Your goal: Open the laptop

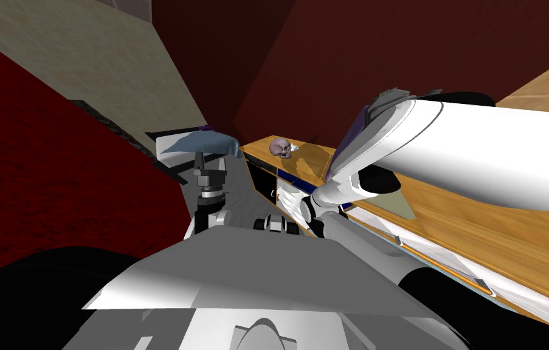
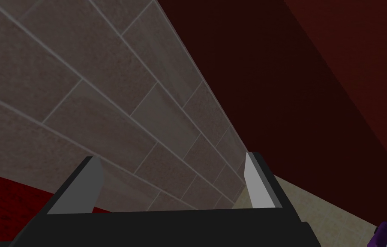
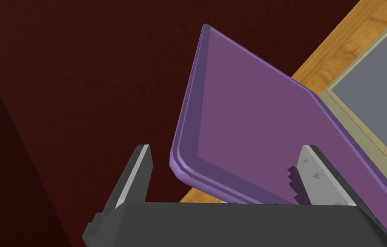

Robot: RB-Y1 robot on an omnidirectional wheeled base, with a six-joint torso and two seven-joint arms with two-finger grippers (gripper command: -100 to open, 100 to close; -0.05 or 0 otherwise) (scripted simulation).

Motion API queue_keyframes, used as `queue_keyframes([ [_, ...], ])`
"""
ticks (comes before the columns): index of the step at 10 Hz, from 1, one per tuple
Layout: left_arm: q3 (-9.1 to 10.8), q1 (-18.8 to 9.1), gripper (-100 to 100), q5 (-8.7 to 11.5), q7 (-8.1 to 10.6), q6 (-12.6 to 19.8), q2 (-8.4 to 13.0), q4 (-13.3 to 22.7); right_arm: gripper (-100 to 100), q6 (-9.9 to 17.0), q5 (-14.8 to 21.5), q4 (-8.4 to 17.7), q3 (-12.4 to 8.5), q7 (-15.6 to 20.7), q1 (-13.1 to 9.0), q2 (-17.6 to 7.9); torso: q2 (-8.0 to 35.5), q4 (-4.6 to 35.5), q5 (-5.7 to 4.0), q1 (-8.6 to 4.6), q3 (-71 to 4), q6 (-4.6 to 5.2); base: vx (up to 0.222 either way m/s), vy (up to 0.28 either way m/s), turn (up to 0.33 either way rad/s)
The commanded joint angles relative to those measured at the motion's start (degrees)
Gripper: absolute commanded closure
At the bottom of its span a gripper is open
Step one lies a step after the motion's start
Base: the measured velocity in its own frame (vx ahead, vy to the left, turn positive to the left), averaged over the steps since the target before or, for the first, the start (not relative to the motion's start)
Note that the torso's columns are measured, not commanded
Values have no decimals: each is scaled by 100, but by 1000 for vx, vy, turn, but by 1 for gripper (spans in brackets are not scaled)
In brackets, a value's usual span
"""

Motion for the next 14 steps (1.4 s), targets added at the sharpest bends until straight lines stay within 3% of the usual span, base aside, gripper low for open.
queue_keyframes([
  [1,-1,0,0,0,0,0,0,0,100,87,-229,-42,-206,-147,29,-17,9,-10,-8,7,15,4,-3,-6,-16],
  [5,0,-1,0,0,0,0,0,0,100,279,-881,-147,-810,-580,180,-42,1,-20,-32,-32,14,4,-38,0,-45],
  [6,0,-1,0,0,0,0,0,0,100,279,-899,-147,-846,-580,180,-42,-7,-19,-24,-23,5,3,-27,-9,-22],
  [9,0,-1,0,0,0,0,0,0,100,472,-1488,-252,-1403,-1014,331,-67,-30,-33,-20,-11,-10,-4,-37,-5,-53],
  [10,0,-1,0,0,0,0,0,0,100,472,-1570,-252,-1486,-1014,331,-67,-25,-29,-18,-11,-8,-5,-30,-3,-26],
  [12,0,-1,0,0,0,0,0,0,100,601,-1932,-322,-1853,-1303,432,-84,-30,-28,-6,13,-12,-14,-30,-2,-41],
  [13,0,-1,0,0,0,0,0,0,100,601,-2017,-322,-1913,-1303,432,-84,-25,-25,-5,13,-9,-12,-30,0,-27],
  [14,0,-1,0,0,0,0,0,0,100,665,-2240,-357,-2126,-1448,483,-92,-21,-18,2,20,-9,-17,-26,-6,-35],
])
